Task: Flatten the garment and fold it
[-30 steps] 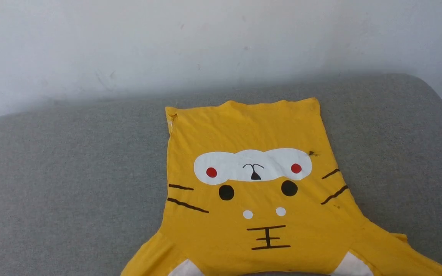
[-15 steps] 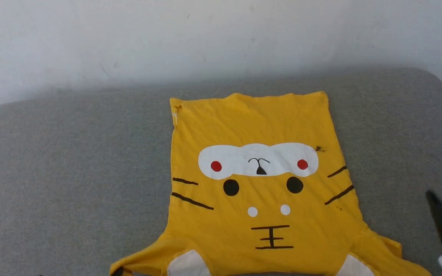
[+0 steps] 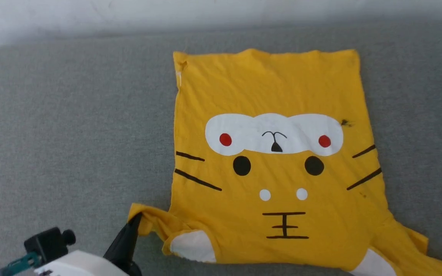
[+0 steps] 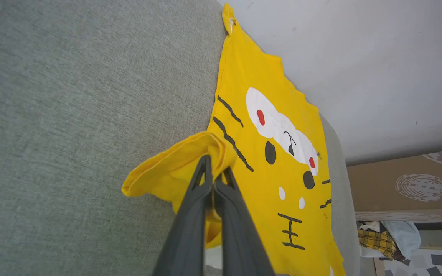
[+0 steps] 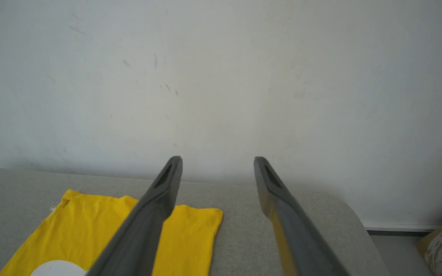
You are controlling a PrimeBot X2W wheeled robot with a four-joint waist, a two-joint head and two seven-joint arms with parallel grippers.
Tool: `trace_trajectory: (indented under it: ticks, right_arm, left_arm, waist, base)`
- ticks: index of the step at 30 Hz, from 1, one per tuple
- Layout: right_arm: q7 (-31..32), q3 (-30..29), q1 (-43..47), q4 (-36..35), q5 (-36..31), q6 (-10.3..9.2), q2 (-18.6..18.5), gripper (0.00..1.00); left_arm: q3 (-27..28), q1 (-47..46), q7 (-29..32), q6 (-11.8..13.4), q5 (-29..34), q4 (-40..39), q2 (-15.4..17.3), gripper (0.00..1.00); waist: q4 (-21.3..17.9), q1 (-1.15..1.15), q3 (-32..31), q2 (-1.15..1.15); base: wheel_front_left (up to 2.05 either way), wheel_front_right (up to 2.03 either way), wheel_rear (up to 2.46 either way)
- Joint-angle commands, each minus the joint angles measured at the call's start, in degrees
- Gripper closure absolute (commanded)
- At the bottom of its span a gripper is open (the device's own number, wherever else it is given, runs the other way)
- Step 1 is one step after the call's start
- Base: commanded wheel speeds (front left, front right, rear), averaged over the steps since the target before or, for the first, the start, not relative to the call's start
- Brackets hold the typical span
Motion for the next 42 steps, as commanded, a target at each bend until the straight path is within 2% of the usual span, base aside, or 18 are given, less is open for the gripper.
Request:
trace_trajectory:
  ticks: [1, 8, 14, 22, 30, 31, 32, 37, 42]
  right_arm:
    - [0.0, 0.5, -3.5, 2.8, -1.1, -0.05, -0.6, 0.00]
    - [2.7, 0.0, -15.7, 15.9, -8.1, -0.05, -2.7, 0.00]
    - [5.1, -2.5, -19.6, 24.7, -12.4, -0.05, -2.3, 0.00]
    - [5.8, -8.8, -19.6, 30.4, -17.4, -0.05, -0.7, 0.00]
    - [6.0, -10.3, -19.7, 32.1, -19.2, -0.05, 0.3, 0.02]
    - [6.0, -10.3, -19.8, 32.2, -19.4, -0.05, 0.3, 0.37]
    - [5.7, -10.2, -19.7, 32.2, -19.7, -0.05, 0.2, 0.98]
    - [3.1, -9.4, -19.6, 32.8, -20.5, -0.05, 0.4, 1.00]
    - [-0.5, -4.4, -17.9, 32.3, -14.8, -0.05, 2.2, 1.00]
  left_arm:
    - [-0.7, -1.8, -0.2, -0.4, 1.0, -0.4, -0.2, 1.00]
    - [-3.8, -5.6, -0.3, -1.1, 2.7, -0.8, -1.1, 1.00]
    - [-5.2, -7.8, -1.1, -2.1, 3.0, 0.6, -2.1, 1.00]
    - [-6.4, -10.3, -1.4, -3.3, 3.0, 2.4, -2.7, 1.00]
    - [-6.2, -11.2, -1.4, -3.4, 3.0, 3.1, -2.4, 1.00]
    - [-6.2, -11.3, -1.3, -3.4, 3.0, 3.2, -2.4, 1.00]
    - [-6.2, -11.3, -1.3, -3.4, 3.0, 3.3, -2.3, 1.00]
    - [-5.9, -11.5, -1.4, -3.2, 2.9, 3.8, -2.2, 1.00]
    - [-4.6, -10.8, -1.7, -2.5, 3.3, 3.8, -1.3, 1.00]
  waist:
    - [4.4, -0.02, 6.5, -0.01]
    - [9.5, -0.02, 14.0, -0.01]
    - [11.9, -0.02, 18.4, -0.01]
    - [13.2, -0.02, 21.7, -0.01]
    - [13.4, -0.02, 22.7, -0.01]
    - [13.4, -0.02, 22.7, -0.01]
    - [13.4, -0.02, 22.7, -0.01]
    - [12.7, -0.02, 21.8, -0.01]
    - [9.7, -0.02, 17.2, -0.01]
  base:
    - [0.00, 0.00, 0.00]
    - [0.00, 0.00, 0.00]
    - [0.00, 0.00, 0.00]
    - [0.00, 0.00, 0.00]
    - [0.00, 0.00, 0.00]
    - [0.00, 0.00, 0.00]
    - [0.00, 0.00, 0.00]
    - [0.00, 0.00, 0.00]
    - [0.00, 0.00, 0.00]
